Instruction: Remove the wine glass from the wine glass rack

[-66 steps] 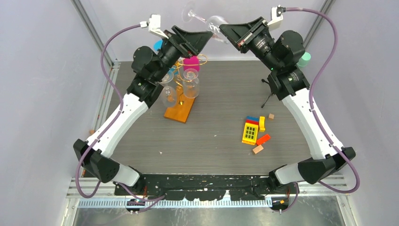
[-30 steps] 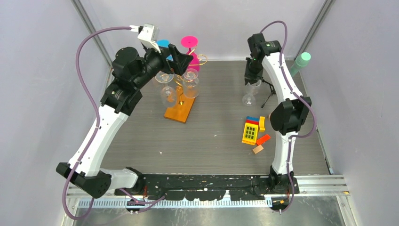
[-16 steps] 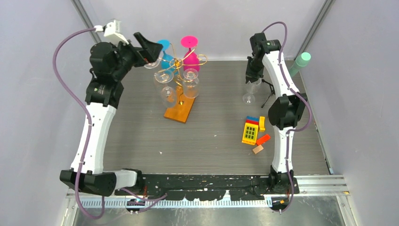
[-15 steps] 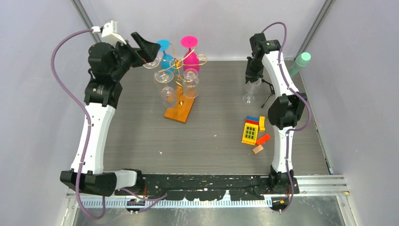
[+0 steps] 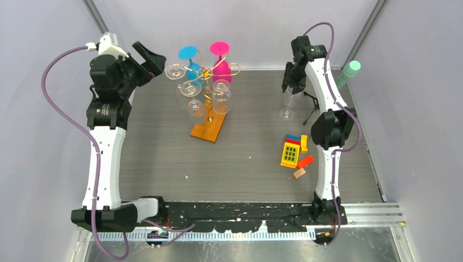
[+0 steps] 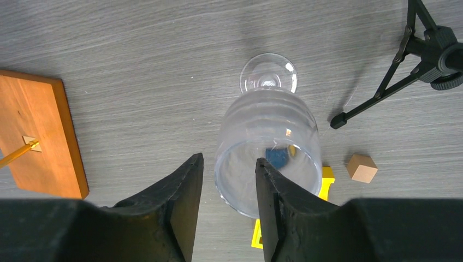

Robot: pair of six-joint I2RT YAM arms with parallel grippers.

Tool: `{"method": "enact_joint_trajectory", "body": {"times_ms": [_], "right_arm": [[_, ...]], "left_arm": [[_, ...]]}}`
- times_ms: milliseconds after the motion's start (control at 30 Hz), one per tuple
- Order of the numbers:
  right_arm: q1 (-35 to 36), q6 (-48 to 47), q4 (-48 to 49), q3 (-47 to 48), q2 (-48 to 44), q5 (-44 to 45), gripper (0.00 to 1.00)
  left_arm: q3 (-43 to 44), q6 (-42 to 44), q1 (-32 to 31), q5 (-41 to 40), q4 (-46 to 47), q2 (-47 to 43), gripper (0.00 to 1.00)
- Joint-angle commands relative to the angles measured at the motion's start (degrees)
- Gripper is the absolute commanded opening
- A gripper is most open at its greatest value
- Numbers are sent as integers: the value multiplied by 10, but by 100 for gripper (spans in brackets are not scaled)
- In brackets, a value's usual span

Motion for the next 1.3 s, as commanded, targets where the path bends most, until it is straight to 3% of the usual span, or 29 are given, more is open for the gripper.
{"method": "enact_joint_trajectory", "body": {"times_ms": [0, 133, 367, 600, 733, 1067, 1267], "right_arm": [[-1, 1, 28, 28, -57, -3, 47], [-1, 6, 60, 13, -101, -37, 50], [2, 62, 238, -115, -241, -180, 49], [27, 150, 364, -249, -325, -299, 49], [41, 181, 415, -298, -361, -331, 49], [43, 232, 478, -350, -394, -357, 46], [43, 233, 476, -349, -393, -354, 45]], "left_arm": [[3, -4, 22, -17, -28, -6, 100], [-1, -17, 31, -4, -42, 2, 99], [-3, -71, 39, 57, -53, 28, 79], [-26, -122, 43, 94, -32, 58, 82], [-40, -144, 45, 111, -9, 72, 82], [-52, -199, 51, 161, 13, 105, 57], [-60, -213, 53, 181, 30, 110, 51]]}}
